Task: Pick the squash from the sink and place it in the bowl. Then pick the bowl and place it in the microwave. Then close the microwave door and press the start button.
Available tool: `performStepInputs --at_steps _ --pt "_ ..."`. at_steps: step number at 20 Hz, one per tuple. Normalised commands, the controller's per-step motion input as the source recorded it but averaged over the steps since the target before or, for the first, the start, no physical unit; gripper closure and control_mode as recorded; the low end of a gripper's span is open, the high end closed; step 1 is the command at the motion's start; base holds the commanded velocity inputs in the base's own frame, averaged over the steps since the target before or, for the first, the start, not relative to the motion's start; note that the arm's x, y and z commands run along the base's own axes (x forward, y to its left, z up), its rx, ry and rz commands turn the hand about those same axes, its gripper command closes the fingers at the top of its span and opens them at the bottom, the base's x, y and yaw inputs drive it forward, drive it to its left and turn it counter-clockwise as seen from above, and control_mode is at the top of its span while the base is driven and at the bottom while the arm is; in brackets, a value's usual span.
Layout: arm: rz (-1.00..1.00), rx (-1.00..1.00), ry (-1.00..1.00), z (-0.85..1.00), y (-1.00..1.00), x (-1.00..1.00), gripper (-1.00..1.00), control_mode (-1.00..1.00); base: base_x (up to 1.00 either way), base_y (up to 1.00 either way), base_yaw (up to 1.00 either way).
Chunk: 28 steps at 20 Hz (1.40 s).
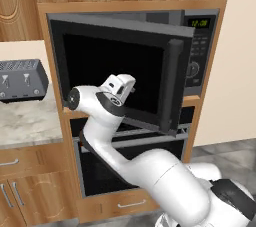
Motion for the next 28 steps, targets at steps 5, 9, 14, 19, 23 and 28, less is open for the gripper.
performStepInputs --at_steps 5,9,14,19,23,28 --pt "0.01 0.00 0.00 0.00 -0.32 1.00 -1.00 -1.00 0.00 0.00 0.00" --pt "0.03 0.00 0.00 -0.01 -0.21 1.00 -1.00 -1.00 0.00 0.00 0.00" --pt "0.01 -0.01 0.16 -0.13 -0.01 1.00 -1.00 -1.00 0.00 0.00 0.00" --pt "0.00 0.00 0.17 -0.01 -0.04 1.00 -1.00 -1.00 0.00 0.00 0.00" --pt "0.02 0.00 0.16 -0.09 -0.04 0.95 -1.00 -1.00 0.00 0.00 0.00" --pt "0.15 0.00 0.01 0.00 -0.23 -0.34 -1.00 -1.00 0.00 0.00 0.00"
